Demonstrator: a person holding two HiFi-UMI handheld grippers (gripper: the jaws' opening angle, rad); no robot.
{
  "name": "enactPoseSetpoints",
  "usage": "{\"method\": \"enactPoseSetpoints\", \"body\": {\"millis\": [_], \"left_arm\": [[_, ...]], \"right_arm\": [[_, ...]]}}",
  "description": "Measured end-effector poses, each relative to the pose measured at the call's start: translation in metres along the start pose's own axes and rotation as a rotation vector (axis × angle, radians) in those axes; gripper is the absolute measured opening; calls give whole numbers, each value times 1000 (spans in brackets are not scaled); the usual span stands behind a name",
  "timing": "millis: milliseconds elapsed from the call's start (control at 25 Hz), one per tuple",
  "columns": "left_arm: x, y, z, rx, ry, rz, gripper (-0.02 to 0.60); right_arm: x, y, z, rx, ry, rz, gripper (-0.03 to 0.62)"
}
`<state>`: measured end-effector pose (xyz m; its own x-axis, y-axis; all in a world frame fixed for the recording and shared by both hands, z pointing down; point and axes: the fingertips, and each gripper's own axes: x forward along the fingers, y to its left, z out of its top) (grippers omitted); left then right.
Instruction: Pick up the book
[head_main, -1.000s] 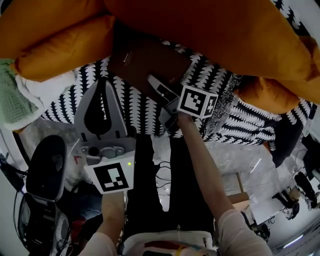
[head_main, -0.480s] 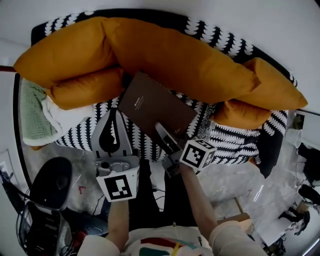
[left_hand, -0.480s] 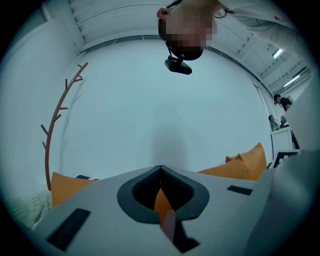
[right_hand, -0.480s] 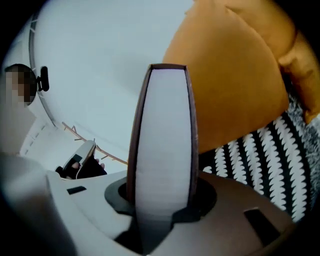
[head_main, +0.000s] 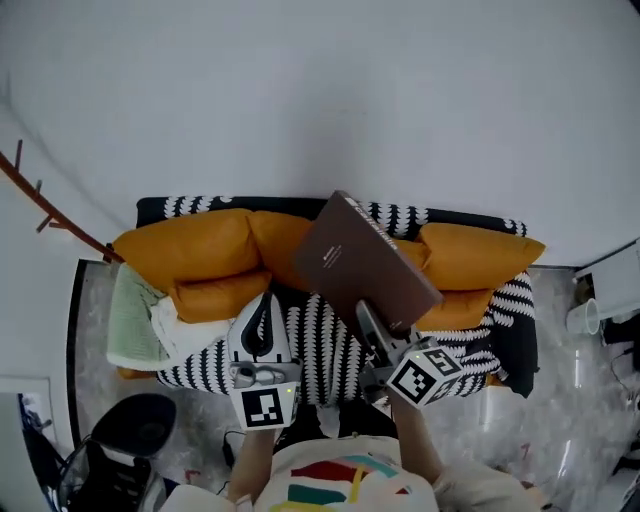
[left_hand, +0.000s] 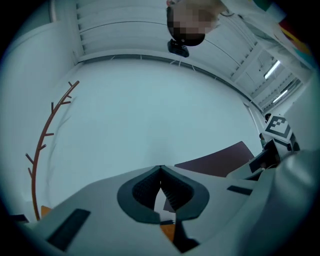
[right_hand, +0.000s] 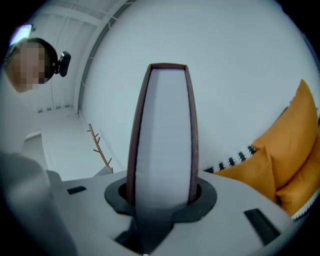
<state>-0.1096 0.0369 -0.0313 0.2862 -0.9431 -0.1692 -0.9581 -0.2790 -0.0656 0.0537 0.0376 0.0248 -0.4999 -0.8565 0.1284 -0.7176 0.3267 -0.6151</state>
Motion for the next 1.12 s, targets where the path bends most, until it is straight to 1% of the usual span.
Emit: {"method": "enactPoseSetpoints", "body": {"millis": [80,160,280,360,440,640,720,880,1120], "left_arm": [[-1,-13,27,-23,-23,-23,3],[-7,-34,49,-16,-42,-53,3],[-12,-68,65,-11,-62,-99,2],[-6,-81,70,1,-81,-124,3],[5,-85,79,12,-110,-147,3],[22,-85,87,11,-131,-189,3],[26,-88,87,14,-133,-210,3],[31,-92,94,19,-156,-223,2],[28,-100,95,52,-148,-244,3]], "right_arm": [[-21,16,30,-102,-35,-15,149],[-45,31,51,-196,-74,-24,150],[-78,40,69,-281,-137,-17,150],[-85,42,73,-288,-163,0,150],[-85,46,75,-286,-176,7,150],[-83,45,67,-278,-163,-28,150],[-85,43,67,-291,-151,-41,150],[-87,40,73,-358,-149,-92,150],[-89,41,75,-368,-153,-86,150]]}}
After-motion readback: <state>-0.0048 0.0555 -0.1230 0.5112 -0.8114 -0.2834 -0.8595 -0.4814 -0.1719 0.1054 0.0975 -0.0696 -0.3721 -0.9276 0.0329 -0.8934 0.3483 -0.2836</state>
